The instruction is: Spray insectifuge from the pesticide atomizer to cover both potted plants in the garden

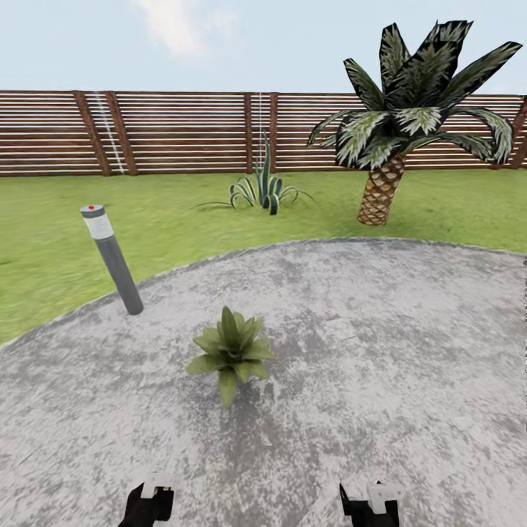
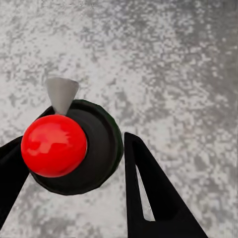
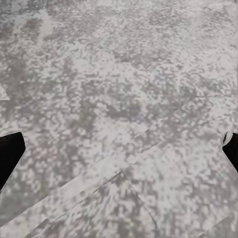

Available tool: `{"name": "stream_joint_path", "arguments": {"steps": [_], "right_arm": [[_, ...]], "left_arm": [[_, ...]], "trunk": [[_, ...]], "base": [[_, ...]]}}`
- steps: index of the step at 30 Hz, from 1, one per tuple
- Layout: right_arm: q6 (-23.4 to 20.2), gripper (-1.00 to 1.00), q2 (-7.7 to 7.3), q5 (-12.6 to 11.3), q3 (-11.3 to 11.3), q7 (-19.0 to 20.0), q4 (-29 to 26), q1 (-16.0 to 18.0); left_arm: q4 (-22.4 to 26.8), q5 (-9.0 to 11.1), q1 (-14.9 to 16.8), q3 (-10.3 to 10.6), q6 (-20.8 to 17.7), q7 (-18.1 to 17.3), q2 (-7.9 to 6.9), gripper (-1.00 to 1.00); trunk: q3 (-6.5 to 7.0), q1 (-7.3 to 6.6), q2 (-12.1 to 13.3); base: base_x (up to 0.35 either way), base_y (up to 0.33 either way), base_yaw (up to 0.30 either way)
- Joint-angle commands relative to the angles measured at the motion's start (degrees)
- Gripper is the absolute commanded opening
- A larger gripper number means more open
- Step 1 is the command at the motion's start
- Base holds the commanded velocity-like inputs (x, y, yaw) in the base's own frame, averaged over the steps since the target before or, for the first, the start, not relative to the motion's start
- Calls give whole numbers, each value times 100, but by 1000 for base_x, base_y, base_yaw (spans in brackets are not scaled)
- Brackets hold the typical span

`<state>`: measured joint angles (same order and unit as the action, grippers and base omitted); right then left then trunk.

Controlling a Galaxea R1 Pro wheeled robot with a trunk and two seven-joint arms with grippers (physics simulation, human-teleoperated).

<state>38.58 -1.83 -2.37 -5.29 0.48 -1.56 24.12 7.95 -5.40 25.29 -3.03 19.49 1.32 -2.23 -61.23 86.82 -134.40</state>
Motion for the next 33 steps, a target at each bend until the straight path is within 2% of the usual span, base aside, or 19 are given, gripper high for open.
{"name": "stream_joint_path", "arguments": {"steps": [1,6,20,29,31,32,33], "right_arm": [[18,100,-1,-27,-36,5,7,5],[18,100,6,-27,-40,5,7,5],[18,100,16,-36,-34,5,7,5],[18,100,-36,-23,-26,23,-23,5],[18,100,-46,-10,-41,44,-64,5],[16,100,-66,31,-59,63,-298,5],[12,100,-74,105,-77,71,-441,5]], "left_arm": [[-4,-59,2,-31,20,17,2,-100],[-4,-58,2,-31,20,17,2,-100],[-4,-66,2,-31,20,17,2,-100],[66,-108,9,40,13,-67,-4,-100],[84,-205,12,156,-13,-224,-13,-100],[99,-400,75,426,-48,-694,-52,-100],[101,-459,91,501,-62,-927,-69,-100]], "trunk": [[-5,2,-2],[-5,2,-2],[-5,2,-2],[-5,2,-2],[-5,2,-2],[-5,2,-2],[-5,2,-2]], "base": [[336,162,-246],[314,191,-174],[282,208,-3],[40,28,0],[1,0,0],[0,0,0],[0,0,0]]}}
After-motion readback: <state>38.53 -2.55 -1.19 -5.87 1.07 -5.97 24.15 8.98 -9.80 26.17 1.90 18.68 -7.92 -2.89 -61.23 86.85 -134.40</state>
